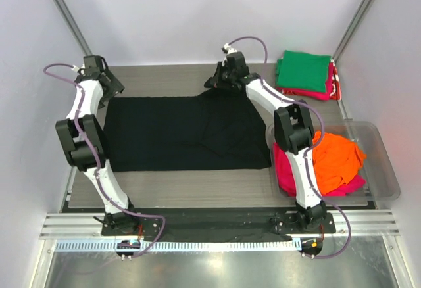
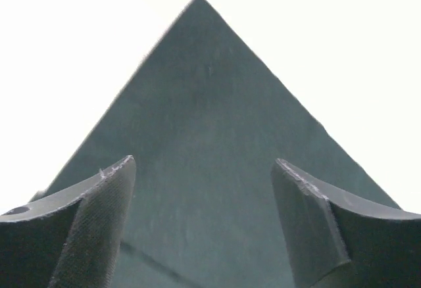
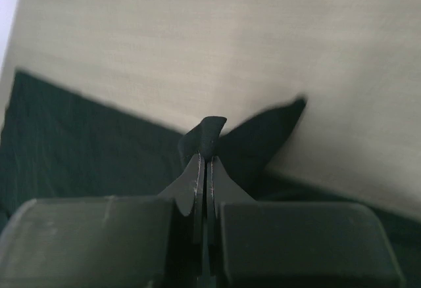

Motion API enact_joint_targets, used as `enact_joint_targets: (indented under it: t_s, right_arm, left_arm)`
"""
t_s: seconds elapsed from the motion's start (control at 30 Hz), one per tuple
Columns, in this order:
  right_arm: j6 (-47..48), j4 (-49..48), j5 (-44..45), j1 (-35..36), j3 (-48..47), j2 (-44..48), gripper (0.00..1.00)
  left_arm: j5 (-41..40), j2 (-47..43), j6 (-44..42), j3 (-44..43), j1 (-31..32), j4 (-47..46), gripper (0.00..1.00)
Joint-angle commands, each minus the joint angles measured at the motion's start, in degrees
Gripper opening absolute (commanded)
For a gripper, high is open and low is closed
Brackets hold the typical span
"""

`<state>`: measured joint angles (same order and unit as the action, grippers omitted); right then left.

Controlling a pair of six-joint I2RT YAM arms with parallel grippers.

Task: Fold and stack the t-shirts
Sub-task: Fold the tshirt

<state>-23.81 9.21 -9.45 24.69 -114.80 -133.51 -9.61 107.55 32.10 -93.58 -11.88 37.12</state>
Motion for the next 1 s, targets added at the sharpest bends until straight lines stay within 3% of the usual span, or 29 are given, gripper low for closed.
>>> enact_joint_targets:
  t_s: [0.0, 0.13, 0.37, 0.63, 0.97]
  right_arm:
    - [0.96, -0.77, -3.02, 0.71, 3.87, 7.21, 0.01]
    - [3.07, -1.21, -3.38, 2.55, 10.55, 11.33, 0.01]
    - [3.95, -3.32, -2.24, 3.26, 20.22, 14.33, 0.01]
    - [3.34, -4.2, -2.23, 3.26, 20.85, 12.58, 0.01]
    - [3.16, -4.55, -2.15, 3.17, 21.64, 12.93, 0.01]
  left_arm:
    - [1.95, 7.04, -0.64, -6.25, -1.56, -0.03, 0.83]
    - [8.45, 15.13, 0.77, -14.24, -4.11, -1.53, 0.75]
    - [13.47, 25.95, 1.83, -23.22, -6.4, -3.02, 0.75]
    - [14.79, 34.74, 2.09, -31.56, -6.75, -1.88, 0.72]
    - [12.42, 37.21, 1.13, -34.75, -6.67, -0.03, 0.63]
